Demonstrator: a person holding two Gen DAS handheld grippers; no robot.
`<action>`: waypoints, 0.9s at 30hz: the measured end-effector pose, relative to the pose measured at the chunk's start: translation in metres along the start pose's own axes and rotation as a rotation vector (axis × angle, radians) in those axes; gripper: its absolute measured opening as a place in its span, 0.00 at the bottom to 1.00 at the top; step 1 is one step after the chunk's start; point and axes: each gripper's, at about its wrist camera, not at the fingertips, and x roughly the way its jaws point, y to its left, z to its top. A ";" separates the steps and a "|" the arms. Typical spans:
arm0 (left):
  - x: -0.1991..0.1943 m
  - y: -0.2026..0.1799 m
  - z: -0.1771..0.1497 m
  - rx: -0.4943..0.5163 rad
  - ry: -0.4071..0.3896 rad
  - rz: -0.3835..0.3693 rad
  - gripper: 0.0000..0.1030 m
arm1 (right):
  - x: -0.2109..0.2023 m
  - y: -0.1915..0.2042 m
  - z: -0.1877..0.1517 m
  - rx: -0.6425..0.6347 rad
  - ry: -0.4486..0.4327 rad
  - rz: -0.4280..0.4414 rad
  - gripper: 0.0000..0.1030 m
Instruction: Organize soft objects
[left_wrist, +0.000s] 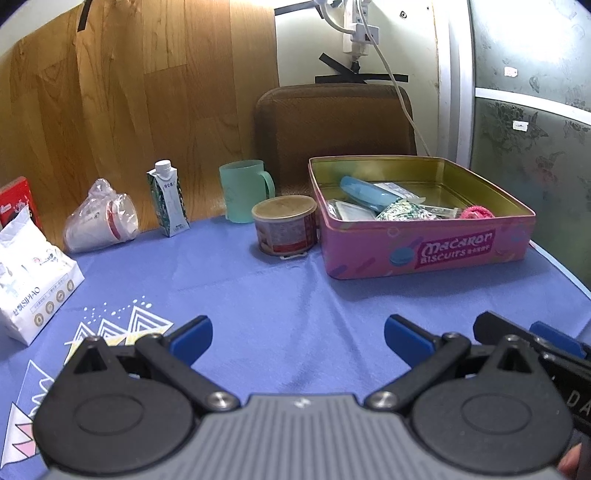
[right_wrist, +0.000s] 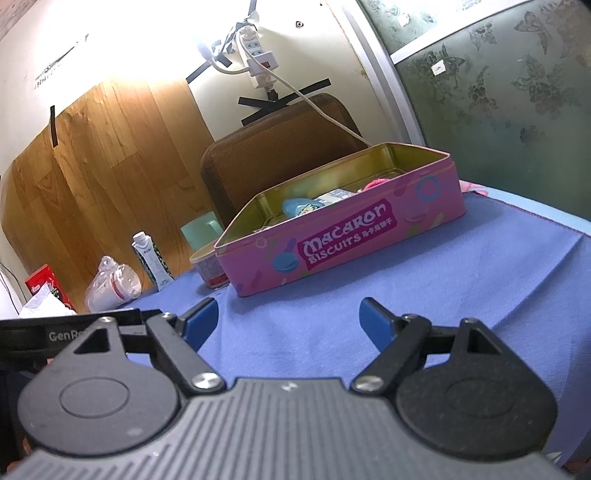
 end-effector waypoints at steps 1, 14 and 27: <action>0.000 -0.001 0.000 0.004 -0.001 0.003 1.00 | -0.001 0.000 0.000 0.001 -0.001 -0.001 0.83; 0.003 0.000 -0.001 0.007 0.016 -0.002 1.00 | -0.003 0.002 -0.003 0.004 -0.008 -0.015 0.83; 0.002 -0.002 -0.001 0.019 0.017 0.000 1.00 | -0.004 0.002 -0.003 0.011 -0.015 -0.023 0.83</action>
